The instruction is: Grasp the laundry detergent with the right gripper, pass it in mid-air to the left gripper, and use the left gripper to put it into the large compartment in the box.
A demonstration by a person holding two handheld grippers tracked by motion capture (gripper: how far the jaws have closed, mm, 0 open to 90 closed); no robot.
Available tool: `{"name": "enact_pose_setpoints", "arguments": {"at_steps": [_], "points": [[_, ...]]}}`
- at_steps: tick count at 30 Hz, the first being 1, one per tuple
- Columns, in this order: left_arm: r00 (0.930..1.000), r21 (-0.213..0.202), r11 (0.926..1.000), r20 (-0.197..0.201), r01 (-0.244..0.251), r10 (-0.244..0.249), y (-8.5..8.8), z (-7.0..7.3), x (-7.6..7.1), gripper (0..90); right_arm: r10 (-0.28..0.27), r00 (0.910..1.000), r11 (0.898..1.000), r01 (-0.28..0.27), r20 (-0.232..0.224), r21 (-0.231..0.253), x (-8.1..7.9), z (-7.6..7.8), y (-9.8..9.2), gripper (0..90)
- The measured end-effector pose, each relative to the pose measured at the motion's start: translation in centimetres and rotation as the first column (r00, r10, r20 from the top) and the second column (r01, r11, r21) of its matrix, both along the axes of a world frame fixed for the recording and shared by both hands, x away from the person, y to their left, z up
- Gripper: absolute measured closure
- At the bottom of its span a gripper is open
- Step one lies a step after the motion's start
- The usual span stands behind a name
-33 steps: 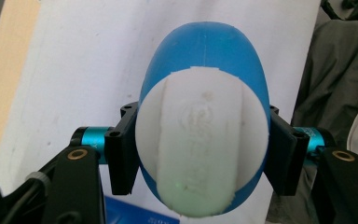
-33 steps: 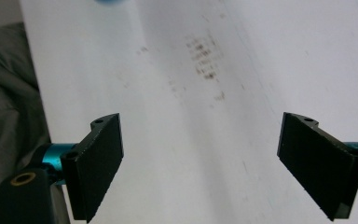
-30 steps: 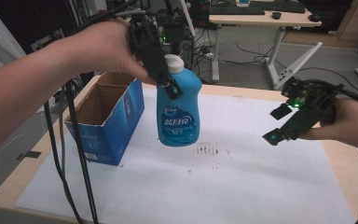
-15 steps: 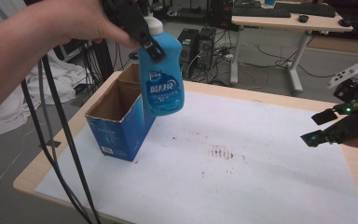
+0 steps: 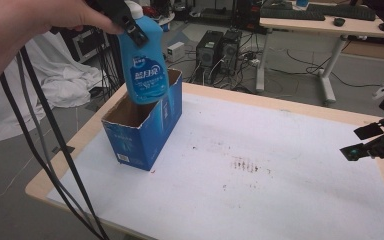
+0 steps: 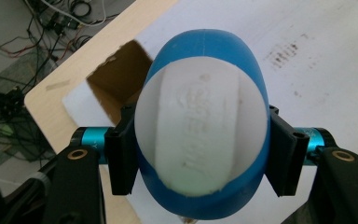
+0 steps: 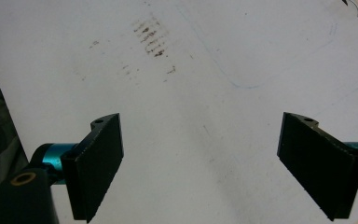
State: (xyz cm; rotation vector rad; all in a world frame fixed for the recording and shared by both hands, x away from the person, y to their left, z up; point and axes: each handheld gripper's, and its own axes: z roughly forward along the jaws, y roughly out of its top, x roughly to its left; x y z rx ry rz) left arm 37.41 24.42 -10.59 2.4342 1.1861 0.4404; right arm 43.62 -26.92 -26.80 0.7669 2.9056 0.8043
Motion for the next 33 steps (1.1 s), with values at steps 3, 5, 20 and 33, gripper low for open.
{"name": "enact_pose_setpoints", "arguments": {"at_steps": [3,5,20,33], "points": [[0.9997,0.01,0.9996,0.003,-0.026,0.026,0.7,-0.3,0.0,38.5,-0.007,1.0,1.0,0.007,0.0,-0.001,0.1,-0.1,-0.1,13.9],[0.9992,0.016,0.9991,0.0,-0.04,0.04,1.1,-0.5,0.1,38.5,-0.008,1.0,1.0,0.008,0.001,-0.002,0.2,-0.1,-0.2,13.9],[0.9965,0.042,0.996,-0.023,-0.079,0.08,1.8,-3.8,0.8,38.5,-0.023,0.9997,1.0,0.023,0.005,-0.007,0.3,-0.2,-0.9,13.9],[0.9933,0.083,0.9935,-0.078,-0.078,0.085,1.7,-8.8,1.1,38.5,-0.008,1.0,1.0,0.008,0.004,-0.008,0.1,-0.3,-0.8,13.9]]}}
